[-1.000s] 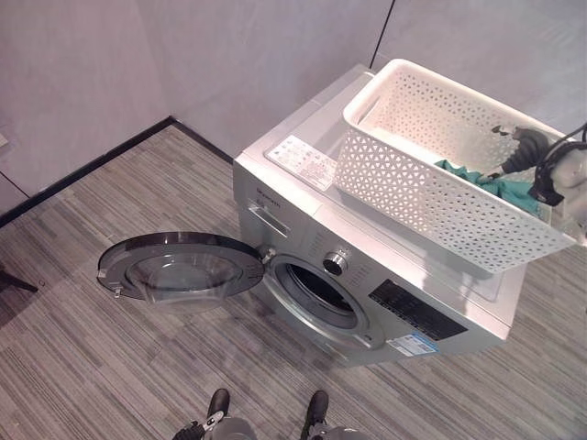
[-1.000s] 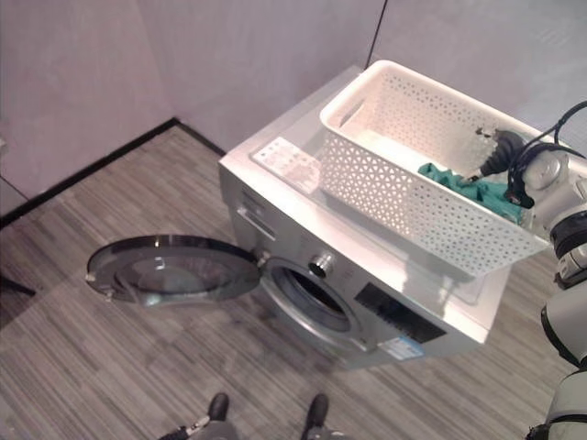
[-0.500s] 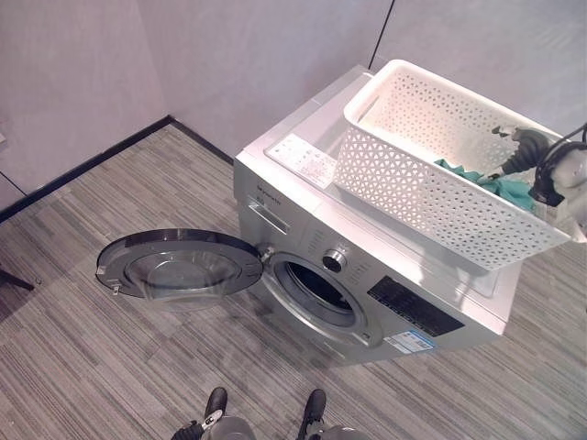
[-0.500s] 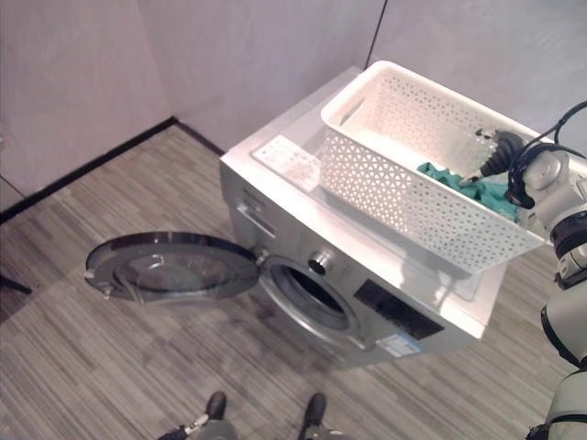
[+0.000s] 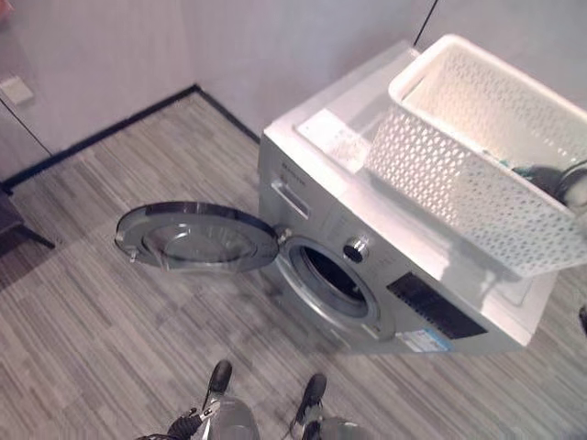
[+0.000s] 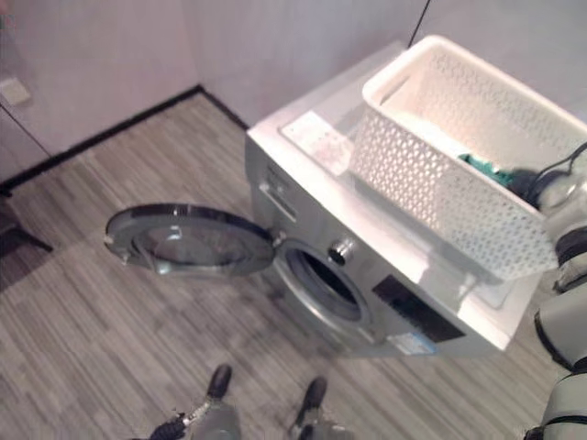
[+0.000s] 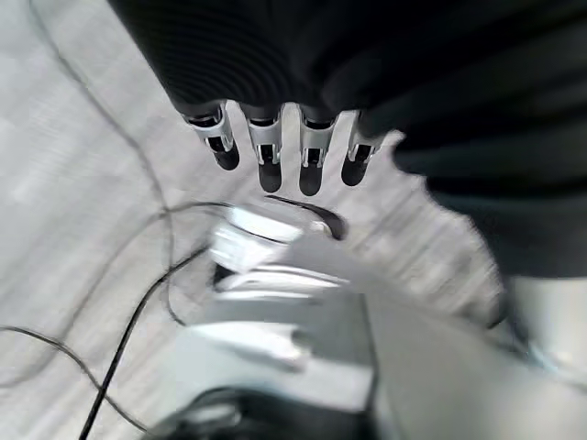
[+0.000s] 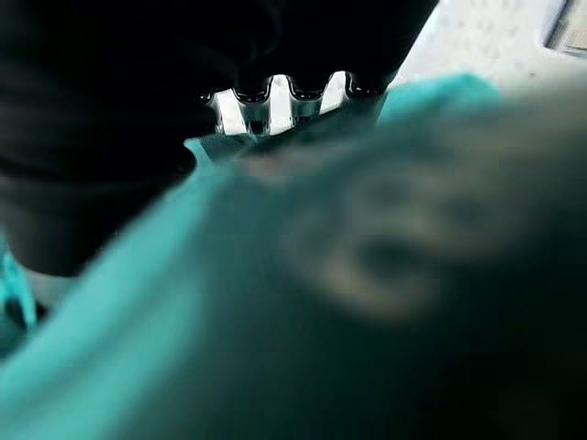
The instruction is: Grab the laundry basket,head to the washer,open it,put in the laundry and shut it.
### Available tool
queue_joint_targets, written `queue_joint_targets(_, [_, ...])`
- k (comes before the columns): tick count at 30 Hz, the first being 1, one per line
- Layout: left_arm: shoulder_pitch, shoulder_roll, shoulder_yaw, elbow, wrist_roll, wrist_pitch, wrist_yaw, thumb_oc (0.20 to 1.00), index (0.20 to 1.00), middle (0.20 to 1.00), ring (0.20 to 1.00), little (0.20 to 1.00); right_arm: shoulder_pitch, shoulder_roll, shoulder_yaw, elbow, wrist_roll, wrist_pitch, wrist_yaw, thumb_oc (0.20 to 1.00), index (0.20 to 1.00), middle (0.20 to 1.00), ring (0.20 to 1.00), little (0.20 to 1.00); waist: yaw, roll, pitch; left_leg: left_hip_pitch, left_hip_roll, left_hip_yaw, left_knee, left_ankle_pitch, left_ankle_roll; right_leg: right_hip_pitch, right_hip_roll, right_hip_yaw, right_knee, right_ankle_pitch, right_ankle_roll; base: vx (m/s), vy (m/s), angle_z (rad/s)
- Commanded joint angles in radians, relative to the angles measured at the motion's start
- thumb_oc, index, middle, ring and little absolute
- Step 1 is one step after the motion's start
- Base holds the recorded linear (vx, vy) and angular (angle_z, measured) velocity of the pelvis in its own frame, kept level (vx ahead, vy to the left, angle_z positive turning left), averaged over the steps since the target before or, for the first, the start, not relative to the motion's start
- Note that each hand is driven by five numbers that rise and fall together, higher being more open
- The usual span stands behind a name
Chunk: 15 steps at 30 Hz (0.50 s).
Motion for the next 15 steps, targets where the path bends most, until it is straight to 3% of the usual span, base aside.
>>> queue_joint_targets(1, [-0.038,0.003,-0.066,0.017,0.002,-0.007,0.002,1.000,1.000,1.000,1.000,1.000,-0.001,0.045,0.074,0.005,-0.004,0.006,-0.006,1.000,1.000,1.000,1.000,1.000,0.024,-0.030,0.053,0.078,0.007,0.002,-0.039,0.062,0.014,0.094,-0.034,0.050,0.048,-0.180,0.039,0.01,0.012,0.03])
queue_joint_targets(2, [-0.038,0.003,-0.066,0.017,0.002,-0.007,0.002,1.000,1.000,1.000,1.000,1.000,-0.001,0.045,0.074,0.005,-0.004,0.006,-0.006,1.000,1.000,1.000,1.000,1.000,0.024,-0.030,0.054,0.078,0.007,0.002,-0.039,0.062,0.014,0.094,-0.034,0.050,0.048,-0.180,0.039,0.00,0.000,0.00])
queue_joint_targets(3, [-0.037,0.002,-0.067,0.013,0.004,-0.008,0.001,1.000,1.000,1.000,1.000,1.000,0.002,0.044,0.079,0.002,-0.008,0.007,0.006,0.555,0.555,0.555,0.555,0.555,0.023,-0.030,0.051,0.083,0.007,0.003,-0.039,0.058,0.014,0.098,-0.035,0.051,0.048,-0.180,0.039,0.02,0.013,-0.05])
queue_joint_targets(4, [-0.036,0.002,-0.068,0.012,0.006,-0.008,0.000,1.000,1.000,1.000,1.000,1.000,0.002,0.041,0.083,-0.004,-0.011,0.007,0.012,0.200,0.200,0.200,0.200,0.200,0.023,-0.032,0.049,0.086,0.007,0.004,-0.040,0.056,0.015,0.101,-0.036,0.050,0.046,-0.180,0.040,0.00,0.000,0.00])
queue_joint_targets(10, [-0.033,-0.001,-0.056,0.033,0.007,-0.005,-0.001,1.000,1.000,1.000,1.000,1.000,-0.017,0.037,0.072,-0.018,0.010,-0.004,-0.016,0.200,0.200,0.200,0.200,0.200,0.022,-0.037,0.040,0.103,0.006,0.010,-0.038,0.046,0.016,0.119,-0.037,0.054,0.044,-0.182,0.041,0.00,0.000,0.00])
queue_joint_targets(15, [-0.034,0.003,-0.040,0.071,0.018,-0.004,0.005,1.000,1.000,1.000,1.000,1.000,-0.055,0.024,-0.019,-0.001,0.090,-0.026,-0.115,0.200,0.200,0.200,0.200,0.200,0.017,-0.051,0.018,0.130,0.007,0.021,-0.036,0.028,0.018,0.142,-0.039,0.062,0.043,-0.183,0.043,0.00,0.004,-0.01])
